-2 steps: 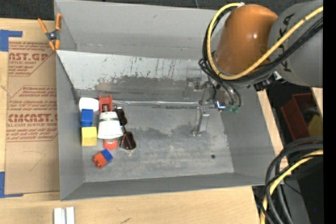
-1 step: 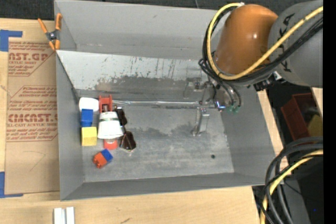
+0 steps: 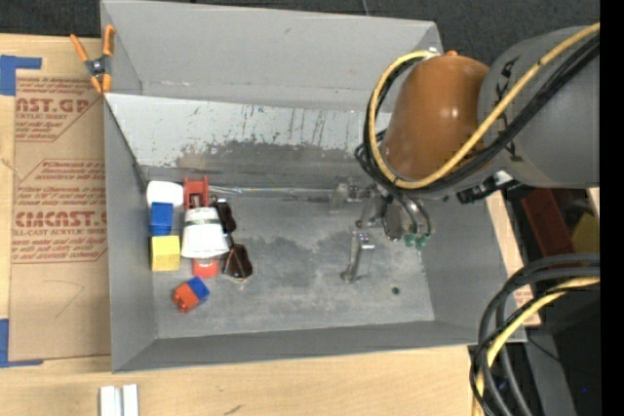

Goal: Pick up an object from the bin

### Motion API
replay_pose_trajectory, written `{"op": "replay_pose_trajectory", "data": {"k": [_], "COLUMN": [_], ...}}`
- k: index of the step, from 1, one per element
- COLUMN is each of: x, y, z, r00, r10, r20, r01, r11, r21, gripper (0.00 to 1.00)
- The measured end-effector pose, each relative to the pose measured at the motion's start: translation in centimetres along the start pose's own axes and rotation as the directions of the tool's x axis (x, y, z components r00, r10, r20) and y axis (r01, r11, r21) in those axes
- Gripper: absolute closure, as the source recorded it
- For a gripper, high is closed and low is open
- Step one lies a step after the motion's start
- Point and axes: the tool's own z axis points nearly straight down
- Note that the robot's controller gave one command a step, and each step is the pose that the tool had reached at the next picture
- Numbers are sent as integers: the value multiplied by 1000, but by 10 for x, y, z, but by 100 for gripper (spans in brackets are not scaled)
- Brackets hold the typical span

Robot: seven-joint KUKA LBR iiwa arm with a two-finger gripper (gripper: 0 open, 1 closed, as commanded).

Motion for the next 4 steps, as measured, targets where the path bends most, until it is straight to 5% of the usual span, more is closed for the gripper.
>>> {"op": "replay_pose_trajectory", "data": {"k": [1,2,4], "x": [-5,-26,-40], "y": [9,32,80], "z": [40,57,61], "r00": [1000,999,1000], "r10": [12,-46,-17], "r20": [-10,-3,-4], "r01": [-12,46,17], "r11": [1000,999,1000], "r21": [-1,1,-4], "gripper": [0,0,0]}}
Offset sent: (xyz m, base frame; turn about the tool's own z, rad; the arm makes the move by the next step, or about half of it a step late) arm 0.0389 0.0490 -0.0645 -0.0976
